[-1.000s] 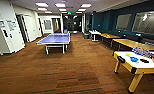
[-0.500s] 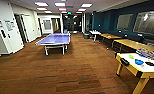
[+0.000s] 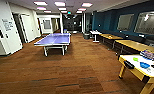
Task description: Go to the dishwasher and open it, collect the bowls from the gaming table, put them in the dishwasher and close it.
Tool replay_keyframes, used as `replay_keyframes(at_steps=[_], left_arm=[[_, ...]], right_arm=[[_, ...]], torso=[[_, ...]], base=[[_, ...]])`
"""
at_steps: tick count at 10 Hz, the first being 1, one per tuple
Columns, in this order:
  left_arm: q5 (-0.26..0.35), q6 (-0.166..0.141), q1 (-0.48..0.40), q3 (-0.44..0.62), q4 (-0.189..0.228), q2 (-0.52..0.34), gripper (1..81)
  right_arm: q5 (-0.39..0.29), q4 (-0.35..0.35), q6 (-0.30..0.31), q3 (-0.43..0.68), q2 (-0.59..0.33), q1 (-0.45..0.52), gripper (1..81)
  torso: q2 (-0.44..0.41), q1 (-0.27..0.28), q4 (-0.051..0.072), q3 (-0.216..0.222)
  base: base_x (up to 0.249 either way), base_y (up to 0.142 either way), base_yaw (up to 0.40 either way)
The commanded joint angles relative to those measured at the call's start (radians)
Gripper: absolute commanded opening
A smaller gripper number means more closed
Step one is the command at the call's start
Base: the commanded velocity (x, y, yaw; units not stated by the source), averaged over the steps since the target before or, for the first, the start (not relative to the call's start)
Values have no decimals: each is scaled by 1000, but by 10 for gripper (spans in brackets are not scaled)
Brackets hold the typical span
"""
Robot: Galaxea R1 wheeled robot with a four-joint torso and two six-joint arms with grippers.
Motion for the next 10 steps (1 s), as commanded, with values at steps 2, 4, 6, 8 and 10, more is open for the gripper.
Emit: replay_keyframes(at_steps=[2, 4, 6, 8, 10], left_arm=[[44, 4, -45, 2, 11, -1, 811], [44, 4, -45, 2, 11, -1, 811], [44, 4, -45, 2, 11, -1, 811], [44, 4, -45, 2, 10, -1, 811], [44, 4, -45, 2, 13, 0, 811]], right_arm=[[-51, -7, -1, 8, -2, 43, 811], [-51, -7, -1, 6, -2, 43, 811], [-51, -7, -1, 3, -2, 43, 811], [-51, -7, -1, 2, -1, 45, 811], [-51, -7, 0, -1, -1, 43, 811]], torso=[[0, 0, 0, 0], [0, 0, 0, 0], [0, 0, 0, 0], [0, 0, 0, 0], [1, 1, 0, 0]], base=[[223, 0, 0], [224, 0, 0], [223, 0, 0], [188, 0, 0], [81, 0, 0]])
